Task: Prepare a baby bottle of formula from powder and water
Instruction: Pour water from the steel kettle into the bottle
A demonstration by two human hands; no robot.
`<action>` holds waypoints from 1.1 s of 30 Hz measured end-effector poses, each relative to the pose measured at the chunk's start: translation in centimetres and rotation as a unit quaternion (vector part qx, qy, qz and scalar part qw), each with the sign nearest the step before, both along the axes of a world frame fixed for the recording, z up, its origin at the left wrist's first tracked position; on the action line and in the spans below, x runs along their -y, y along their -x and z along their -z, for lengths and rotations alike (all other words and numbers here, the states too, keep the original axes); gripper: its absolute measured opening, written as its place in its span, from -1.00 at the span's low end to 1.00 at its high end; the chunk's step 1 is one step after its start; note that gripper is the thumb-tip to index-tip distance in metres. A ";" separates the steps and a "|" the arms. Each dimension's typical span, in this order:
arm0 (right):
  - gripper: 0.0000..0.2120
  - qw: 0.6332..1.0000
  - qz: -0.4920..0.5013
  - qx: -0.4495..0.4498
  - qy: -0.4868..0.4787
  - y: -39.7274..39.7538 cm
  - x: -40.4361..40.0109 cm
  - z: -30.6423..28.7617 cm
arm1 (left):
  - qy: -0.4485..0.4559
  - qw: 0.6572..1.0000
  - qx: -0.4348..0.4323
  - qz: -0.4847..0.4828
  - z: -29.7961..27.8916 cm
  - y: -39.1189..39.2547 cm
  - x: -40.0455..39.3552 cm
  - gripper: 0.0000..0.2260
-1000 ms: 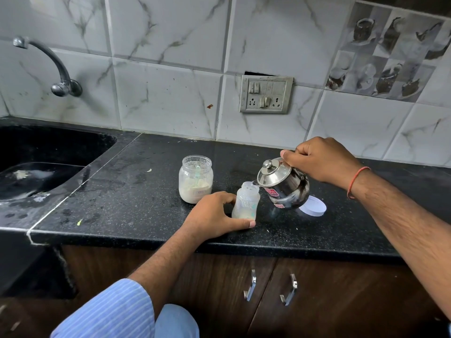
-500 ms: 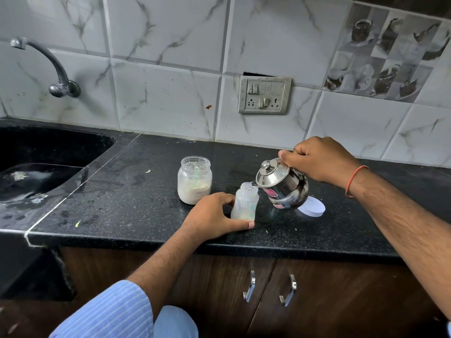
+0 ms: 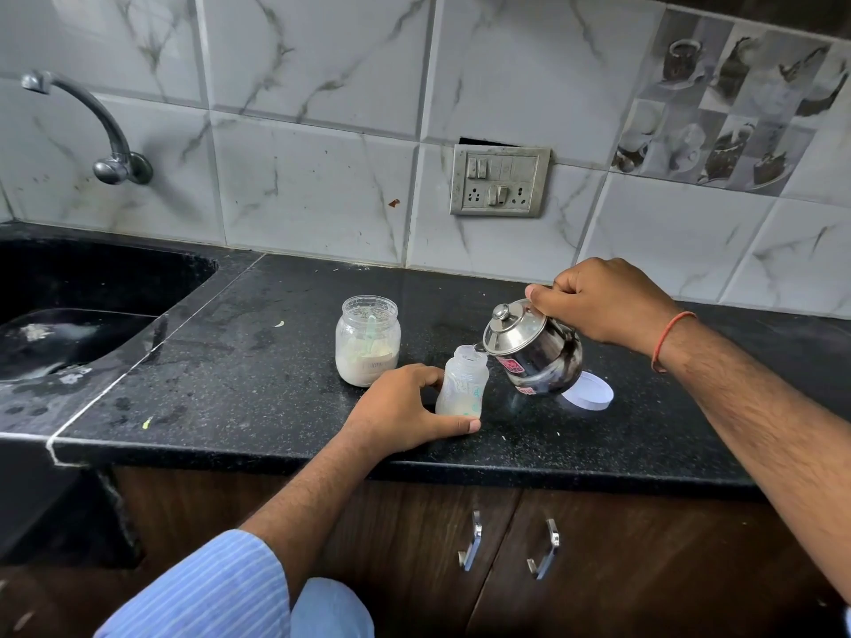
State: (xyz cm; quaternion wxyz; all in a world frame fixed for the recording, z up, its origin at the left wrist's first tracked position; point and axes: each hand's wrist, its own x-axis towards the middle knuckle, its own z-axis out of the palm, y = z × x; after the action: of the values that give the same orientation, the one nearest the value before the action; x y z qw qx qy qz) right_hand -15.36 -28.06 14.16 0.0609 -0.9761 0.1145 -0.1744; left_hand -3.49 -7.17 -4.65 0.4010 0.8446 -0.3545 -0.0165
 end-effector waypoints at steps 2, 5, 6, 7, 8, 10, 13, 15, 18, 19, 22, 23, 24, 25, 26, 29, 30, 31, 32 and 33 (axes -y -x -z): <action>-0.43 1.000 -0.001 -0.001 0.000 -0.1 0.0 0.0 | -0.001 1.000 -0.002 0.000 0.1 0.0 0.0 -0.31; -0.43 1.000 -0.004 -0.001 0.001 -0.1 0.2 0.1 | -0.003 1.000 -0.001 -0.001 0.2 -0.2 0.0 -0.28; -0.43 1.000 -0.004 -0.001 0.001 -0.1 0.2 0.1 | -0.004 1.000 0.000 -0.001 0.3 -0.2 0.1 -0.28; -0.43 1.000 -0.004 -0.001 0.002 -0.1 0.2 0.1 | -0.004 1.000 0.001 -0.001 0.3 -0.3 0.1 -0.27; -0.44 1.000 -0.004 -0.002 0.003 -0.1 0.1 0.0 | -0.004 1.000 0.001 -0.001 0.3 -0.3 0.1 -0.27; -0.44 1.000 -0.004 -0.002 0.004 -0.1 0.1 0.0 | -0.006 1.000 0.002 0.000 0.3 -0.3 0.1 -0.24; -0.44 1.000 -0.005 -0.002 0.005 -0.1 0.1 0.0 | -0.006 1.000 0.000 0.001 0.5 -0.4 0.1 -0.20; -0.44 1.000 -0.005 -0.003 0.007 -0.2 0.1 -0.1 | -0.001 1.000 -0.001 -0.001 0.6 -0.5 0.2 -0.20; -0.45 1.000 -0.004 -0.004 0.013 -0.2 0.1 -0.1 | 0.001 1.000 0.000 -0.002 0.7 -0.6 0.3 -0.19; -0.44 1.000 -0.004 -0.004 0.012 -0.2 0.1 -0.1 | 0.001 1.000 0.001 -0.001 0.7 -0.6 0.3 -0.19; -0.43 1.000 -0.004 -0.004 0.010 -0.3 0.1 0.0 | 0.001 1.000 0.000 0.000 0.8 -0.6 0.3 -0.18; -0.43 1.000 -0.004 -0.004 0.011 -0.3 0.1 0.0 | 0.001 1.000 -0.001 -0.001 0.8 -0.6 0.3 -0.17; -0.43 1.000 -0.005 -0.004 0.011 -0.3 0.2 0.0 | 0.002 1.000 -0.002 -0.002 0.8 -0.6 0.3 -0.17; -0.43 1.000 -0.005 -0.005 0.012 -0.3 0.2 0.0 | 0.002 1.000 -0.004 -0.002 0.8 -0.7 0.3 -0.16; -0.43 1.000 -0.006 -0.005 0.013 -0.3 0.2 0.0 | 0.002 1.000 -0.005 -0.002 0.8 -0.7 0.3 -0.16; -0.42 1.000 -0.006 -0.004 0.019 -0.3 0.1 -0.1 | -0.001 1.000 -0.001 -0.002 0.8 -0.7 0.3 -0.15; -0.42 1.000 -0.006 -0.004 0.019 -0.3 0.0 -0.2 | -0.002 1.000 0.000 -0.001 0.8 -0.7 0.3 -0.15; -0.42 1.000 -0.005 -0.004 0.020 -0.3 0.0 -0.2 | -0.003 1.000 0.001 -0.001 0.8 -0.6 0.3 -0.15; -0.42 1.000 -0.005 -0.005 0.020 -0.3 0.0 -0.2 | -0.002 1.000 0.001 -0.001 0.7 -0.6 0.3 -0.15; -0.42 1.000 -0.004 -0.007 0.020 -0.3 0.0 -0.2 | -0.002 1.000 0.000 0.000 0.7 -0.6 0.3 -0.16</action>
State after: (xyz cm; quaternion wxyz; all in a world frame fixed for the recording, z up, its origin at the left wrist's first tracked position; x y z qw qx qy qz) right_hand -15.03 -28.07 14.36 0.0413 -0.9787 0.1073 -0.1700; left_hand -2.87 -7.46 -5.36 0.3993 0.8455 -0.3541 -0.0169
